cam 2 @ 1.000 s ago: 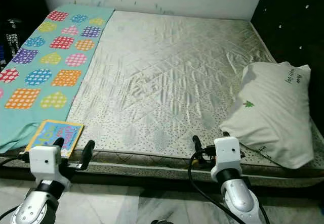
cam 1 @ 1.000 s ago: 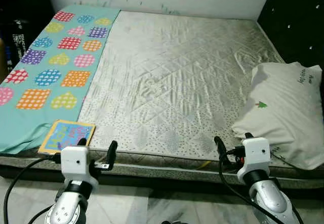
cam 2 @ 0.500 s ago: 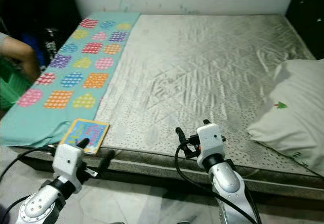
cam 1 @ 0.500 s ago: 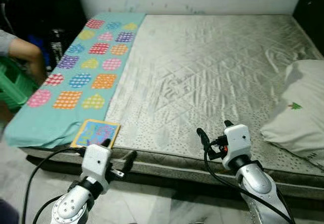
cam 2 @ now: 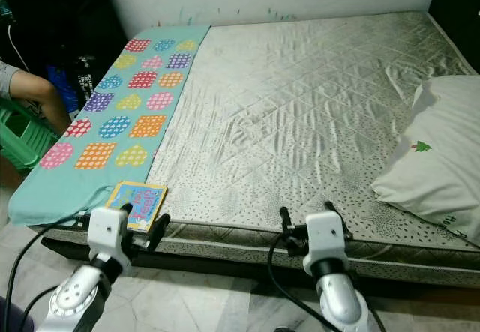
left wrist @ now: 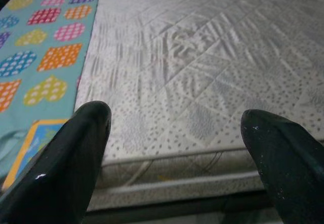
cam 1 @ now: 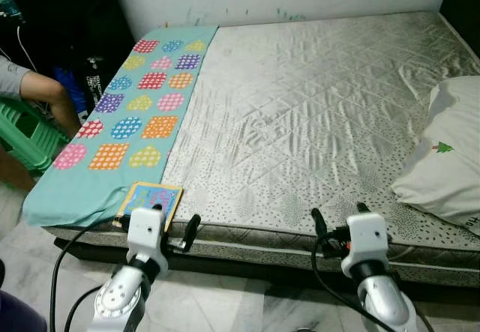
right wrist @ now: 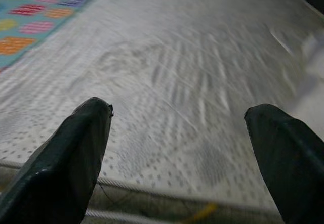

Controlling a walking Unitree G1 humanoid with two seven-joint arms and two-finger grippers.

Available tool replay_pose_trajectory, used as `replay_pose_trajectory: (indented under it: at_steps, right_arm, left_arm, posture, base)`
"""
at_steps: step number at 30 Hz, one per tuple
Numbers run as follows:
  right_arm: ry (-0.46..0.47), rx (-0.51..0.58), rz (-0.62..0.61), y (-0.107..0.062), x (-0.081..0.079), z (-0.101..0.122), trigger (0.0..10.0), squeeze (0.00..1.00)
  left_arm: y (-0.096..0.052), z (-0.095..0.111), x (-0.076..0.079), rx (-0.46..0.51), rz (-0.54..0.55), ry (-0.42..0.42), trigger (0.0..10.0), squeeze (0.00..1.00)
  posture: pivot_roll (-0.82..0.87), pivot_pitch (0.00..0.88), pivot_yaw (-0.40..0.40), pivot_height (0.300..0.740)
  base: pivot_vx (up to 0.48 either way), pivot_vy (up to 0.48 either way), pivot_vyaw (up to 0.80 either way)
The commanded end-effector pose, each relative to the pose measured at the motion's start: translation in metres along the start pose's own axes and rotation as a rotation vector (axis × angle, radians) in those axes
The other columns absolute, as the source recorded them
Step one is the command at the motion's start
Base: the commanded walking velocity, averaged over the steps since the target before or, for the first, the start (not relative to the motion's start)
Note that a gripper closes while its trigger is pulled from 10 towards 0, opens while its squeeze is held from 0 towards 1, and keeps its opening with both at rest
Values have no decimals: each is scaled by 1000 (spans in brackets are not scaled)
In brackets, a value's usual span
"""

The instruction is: Clean up the room

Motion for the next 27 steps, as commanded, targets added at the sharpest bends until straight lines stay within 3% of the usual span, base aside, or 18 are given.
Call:
replay_pose_trajectory:
  at_steps: [1, 12, 17, 22, 24, 27]
  right_arm:
    - [16, 18, -32, 1, 0, 5, 10000, 0]
    - [5, 99, -58, 41, 2, 21, 10000, 0]
    - [8, 117, -61, 44, -3, 23, 10000, 0]
    - [37, 131, -128, 44, 3, 23, 10000, 0]
    - [50, 154, -179, 46, 5, 25, 10000, 0]
    - [53, 163, -185, 46, 4, 26, 10000, 0]
  left_arm:
    - [0, 3, -7, 8, 26, 23, 10000, 0]
    - [34, 24, -9, 102, 48, 74, 10000, 0]
    - [43, 27, -10, 108, 38, 92, 10000, 0]
    - [53, 30, -10, 109, 1, 109, 10000, 0]
    - [63, 36, -4, 116, -72, 145, 10000, 0]
    - [68, 38, -3, 118, -101, 151, 10000, 0]
  posture:
    - [-102, 72, 161, 731]
    - [-90, 20, 137, 731]
    - [-112, 8, 184, 731]
    - [-137, 9, 239, 731]
    - [-171, 21, 299, 731]
    - [-179, 28, 309, 731]
  base:
    - [0, 0, 0]
    - [0, 0, 0]
    - [0, 0, 0]
    - [0, 0, 0]
    - [0, 0, 0]
    - [0, 0, 0]
Point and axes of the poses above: a point about 5 cm out from each wrist's last joint towards the gripper, its own y axis pointing out of the wrist towards the gripper, its own z axis along the axis of the wrist's last joint, x = y × z, the point moved 1 cm from there along y, pointing out of the wrist towards the gripper, and after that the axes turned 4 degrees about y, right-handed, at the moved point
